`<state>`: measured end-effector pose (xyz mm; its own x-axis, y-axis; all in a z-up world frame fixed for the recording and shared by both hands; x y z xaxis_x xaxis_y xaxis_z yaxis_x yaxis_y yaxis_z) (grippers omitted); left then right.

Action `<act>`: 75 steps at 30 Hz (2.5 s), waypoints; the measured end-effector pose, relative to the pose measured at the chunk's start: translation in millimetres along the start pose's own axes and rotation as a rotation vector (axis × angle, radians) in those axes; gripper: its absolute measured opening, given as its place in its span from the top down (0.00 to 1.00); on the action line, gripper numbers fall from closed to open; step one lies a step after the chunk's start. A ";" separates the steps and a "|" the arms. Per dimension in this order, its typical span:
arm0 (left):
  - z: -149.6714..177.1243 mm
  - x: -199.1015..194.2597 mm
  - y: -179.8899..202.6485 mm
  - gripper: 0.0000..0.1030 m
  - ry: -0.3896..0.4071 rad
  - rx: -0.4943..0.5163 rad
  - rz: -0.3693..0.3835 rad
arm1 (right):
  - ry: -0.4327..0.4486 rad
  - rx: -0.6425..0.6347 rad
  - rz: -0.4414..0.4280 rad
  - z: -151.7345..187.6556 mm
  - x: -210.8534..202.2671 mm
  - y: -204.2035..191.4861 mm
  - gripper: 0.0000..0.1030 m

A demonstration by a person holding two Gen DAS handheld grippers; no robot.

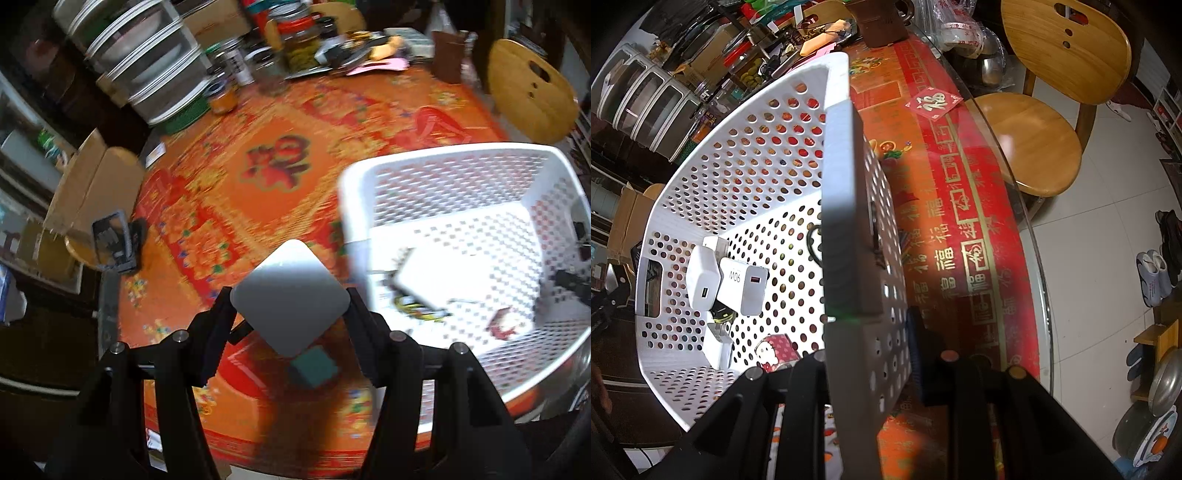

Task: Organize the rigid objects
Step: 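Carry the white charger over the basket with the left tool, then open the left tool to drop the charger into the basket, then return the left tool and grasp the teal cube charger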

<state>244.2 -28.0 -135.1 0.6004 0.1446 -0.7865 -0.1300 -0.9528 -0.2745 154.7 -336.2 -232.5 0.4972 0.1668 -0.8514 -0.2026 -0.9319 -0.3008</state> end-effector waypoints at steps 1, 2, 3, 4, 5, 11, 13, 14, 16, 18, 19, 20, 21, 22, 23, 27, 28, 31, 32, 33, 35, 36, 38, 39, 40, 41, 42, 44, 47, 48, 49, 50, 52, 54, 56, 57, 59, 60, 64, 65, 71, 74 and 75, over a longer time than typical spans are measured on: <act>-3.1 -3.1 12.4 0.45 0.004 0.014 0.013 | -0.001 0.000 0.000 0.0 0.0 -0.1 0.79; -4.6 -4.5 22.0 0.45 0.003 0.021 0.025 | -0.001 -0.001 0.000 0.2 0.1 -0.2 0.79; -6.7 -6.4 35.8 0.45 0.005 0.033 0.038 | -0.001 -0.001 0.000 0.5 0.3 -0.2 0.79; -7.5 -7.4 45.3 0.45 0.005 0.047 0.040 | -0.001 0.000 0.000 0.5 0.3 -0.2 0.79; -8.5 -8.5 56.5 0.45 0.006 0.062 0.041 | 0.000 0.001 0.000 0.4 0.2 -0.3 0.79; -8.7 -4.2 103.2 0.45 -0.003 0.109 0.076 | 0.001 0.003 -0.002 1.8 0.8 -1.5 0.79; -7.3 1.6 114.2 0.45 -0.003 0.132 0.075 | 0.002 0.004 -0.003 1.9 0.6 -1.5 0.79; -6.4 4.0 118.3 0.45 -0.008 0.136 0.080 | 0.002 0.005 -0.004 1.9 0.6 -1.2 0.78; -3.3 11.2 127.9 0.45 -0.019 0.155 0.085 | 0.002 0.006 -0.005 1.6 0.5 -0.5 0.78; 1.1 18.9 138.7 0.45 -0.037 0.170 0.099 | 0.002 0.006 -0.006 1.2 0.4 -0.2 0.78; 5.0 23.7 145.1 0.45 -0.053 0.179 0.111 | 0.001 0.006 -0.006 1.3 0.5 -0.2 0.78; 9.2 28.3 151.7 0.45 -0.070 0.186 0.128 | 0.001 0.005 -0.006 1.1 0.6 0.1 0.78; 13.4 31.4 155.8 0.45 -0.084 0.190 0.141 | 0.000 0.004 -0.007 1.0 0.7 0.0 0.78; 17.2 34.9 160.4 0.45 -0.101 0.197 0.151 | 0.000 0.004 -0.007 1.1 0.6 0.1 0.78; 21.2 38.3 164.6 0.45 -0.117 0.204 0.159 | 0.000 0.004 -0.007 1.1 0.6 0.5 0.78; 28.0 43.2 168.5 0.45 -0.133 0.208 0.173 | 0.000 0.004 -0.007 1.0 0.6 0.4 0.78; 28.4 43.8 168.7 0.45 -0.134 0.208 0.174 | 0.000 0.004 -0.007 0.9 0.6 0.4 0.78; 28.4 44.4 168.4 0.38 -0.128 0.202 0.186 | -0.001 0.002 -0.007 1.3 0.5 0.5 0.78; 28.3 44.0 168.0 0.33 -0.122 0.202 0.185 | 0.000 0.002 -0.008 1.2 0.6 0.6 0.77; 28.0 43.2 168.2 0.22 -0.115 0.203 0.180 | 0.000 0.001 -0.008 1.0 0.5 0.4 0.77; 26.3 40.2 166.4 0.14 -0.091 0.214 0.165 | -0.001 0.001 -0.008 1.0 0.5 0.3 0.77; 25.1 36.4 165.0 0.12 -0.084 0.217 0.160 | -0.001 0.000 -0.008 0.9 0.5 0.1 0.77; 24.3 32.2 162.9 0.12 -0.070 0.218 0.161 | -0.001 -0.001 -0.009 0.8 0.5 -0.2 0.77; 23.1 28.2 161.6 0.12 -0.062 0.217 0.159 | -0.001 -0.001 -0.008 0.9 0.6 -0.1 0.77; 22.2 24.5 160.0 0.12 -0.053 0.214 0.162 | -0.001 0.000 -0.009 0.9 0.5 -0.1 0.77; 20.8 19.8 157.4 0.12 -0.043 0.209 0.166 | 0.000 -0.001 -0.008 0.9 0.4 -0.1 0.77; 18.7 13.6 153.2 0.12 -0.028 0.200 0.168 | 0.000 -0.001 -0.009 0.8 0.5 -0.3 0.77; 16.2 1.0 140.4 0.12 -0.004 0.174 0.181 | -0.001 -0.003 -0.009 0.9 0.7 -0.8 0.77; 15.1 -20.7 109.0 0.12 0.029 0.134 0.181 | -0.001 -0.005 -0.009 0.9 0.8 -1.0 0.77; 15.6 -27.0 96.9 0.12 0.037 0.117 0.183 | -0.002 -0.007 -0.009 1.0 1.0 -1.2 0.77; 16.2 -33.1 83.3 0.12 0.046 0.098 0.182 | -0.003 -0.009 -0.009 1.0 1.1 -1.4 0.77; 17.4 -38.4 67.9 0.12 0.056 0.081 0.173 | -0.003 -0.010 -0.009 1.1 1.3 -1.7 0.77; 22.3 -45.1 29.1 0.10 0.077 0.046 0.132 | -0.004 -0.012 -0.010 1.2 1.5 -2.5 0.77; 30.9 -44.7 -8.1 0.07 0.066 0.010 0.091 | -0.005 -0.014 -0.009 1.2 1.8 -3.0 0.77; 45.8 -35.4 -44.4 0.06 0.041 -0.036 0.067 | -0.005 -0.014 -0.009 1.2 1.8 -3.3 0.77; 54.6 -29.0 -56.3 0.06 0.023 -0.050 0.054 | -0.005 -0.015 -0.010 1.3 1.8 -3.3 0.77; 69.7 -15.9 -72.9 0.06 0.004 -0.077 0.053 | -0.006 -0.019 -0.009 1.2 2.0 -3.5 0.77; 77.5 -9.9 -75.7 0.06 -0.001 -0.093 0.075 | -0.007 -0.020 -0.009 1.3 2.1 -3.7 0.77; 105.1 22.2 -60.7 0.07 -0.028 -0.135 0.216 | -0.010 -0.023 -0.008 1.3 2.6 -3.8 0.77; 114.4 32.9 -56.7 0.07 -0.047 -0.129 0.231 | -0.011 -0.023 -0.007 1.2 2.8 -3.7 0.77; 136.0 59.2 -31.6 0.10 -0.077 -0.114 0.255 | -0.012 -0.024 -0.007 1.2 2.8 -3.7 0.77; 135.9 71.2 -18.5 0.10 -0.089 -0.098 0.251 | -0.012 -0.023 -0.007 1.2 2.9 -3.8 0.77; 136.1 75.9 -15.5 0.10 -0.097 -0.097 0.250 | -0.012 -0.023 -0.007 1.3 2.9 -3.8 0.77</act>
<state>184.4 34.2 -265.9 0.4806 -0.0777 -0.8735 -0.1856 -0.9825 -0.0147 155.9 -331.7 -234.3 0.4886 0.1772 -0.8543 -0.1792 -0.9379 -0.2971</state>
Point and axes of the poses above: each gripper's, at about its wrist camera, not at the fingertips, and x roughly the way its jaws point, y to its right, z to its underside, the point moved 8 cm from there along x, roughly the way its jaws point, and after that the axes turned 13 degrees about y, right-handed, at the moved point
